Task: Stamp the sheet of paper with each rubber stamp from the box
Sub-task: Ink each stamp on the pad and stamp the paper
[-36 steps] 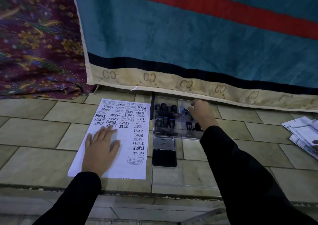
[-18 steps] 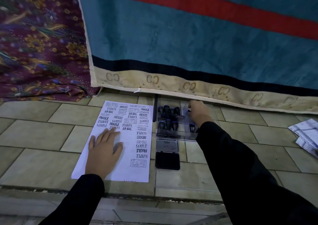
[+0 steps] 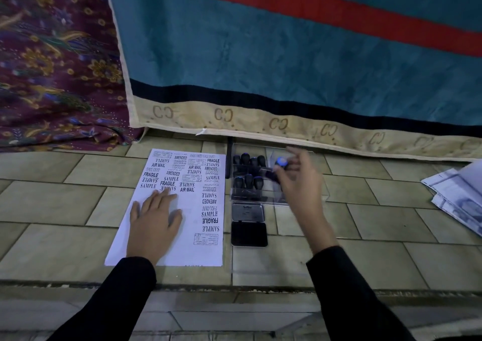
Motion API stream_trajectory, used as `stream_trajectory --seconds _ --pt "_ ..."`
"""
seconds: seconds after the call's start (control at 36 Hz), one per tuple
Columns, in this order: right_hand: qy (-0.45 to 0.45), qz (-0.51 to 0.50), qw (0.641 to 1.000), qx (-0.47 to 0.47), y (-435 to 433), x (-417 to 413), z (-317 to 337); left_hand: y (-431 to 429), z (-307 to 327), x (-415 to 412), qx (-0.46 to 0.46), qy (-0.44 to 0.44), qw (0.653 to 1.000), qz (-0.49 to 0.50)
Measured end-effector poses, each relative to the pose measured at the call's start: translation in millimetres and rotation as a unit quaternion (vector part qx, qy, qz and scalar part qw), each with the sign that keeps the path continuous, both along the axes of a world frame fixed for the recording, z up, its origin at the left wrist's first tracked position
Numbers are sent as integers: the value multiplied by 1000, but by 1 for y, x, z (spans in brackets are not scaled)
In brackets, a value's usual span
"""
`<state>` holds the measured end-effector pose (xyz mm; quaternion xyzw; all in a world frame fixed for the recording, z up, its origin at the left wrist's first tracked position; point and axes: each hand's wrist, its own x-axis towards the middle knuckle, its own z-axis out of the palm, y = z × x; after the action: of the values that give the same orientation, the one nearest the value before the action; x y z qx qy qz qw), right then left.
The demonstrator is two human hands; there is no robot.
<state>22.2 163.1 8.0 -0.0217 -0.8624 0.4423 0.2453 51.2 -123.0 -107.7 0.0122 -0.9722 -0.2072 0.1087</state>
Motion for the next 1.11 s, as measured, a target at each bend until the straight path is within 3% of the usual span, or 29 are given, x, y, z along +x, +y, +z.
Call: stream_trajectory --seconds 0.17,0.42,1.11 --pt "-25 92 995 43 -21 52 -30 1 1 1 2 2 1000 -4" --pt "-34 135 987 83 -29 79 -53 2 3 2 7 -2 1000 -2" --pt "-26 105 983 147 -43 76 -54 1 2 2 13 -3 1000 -9"
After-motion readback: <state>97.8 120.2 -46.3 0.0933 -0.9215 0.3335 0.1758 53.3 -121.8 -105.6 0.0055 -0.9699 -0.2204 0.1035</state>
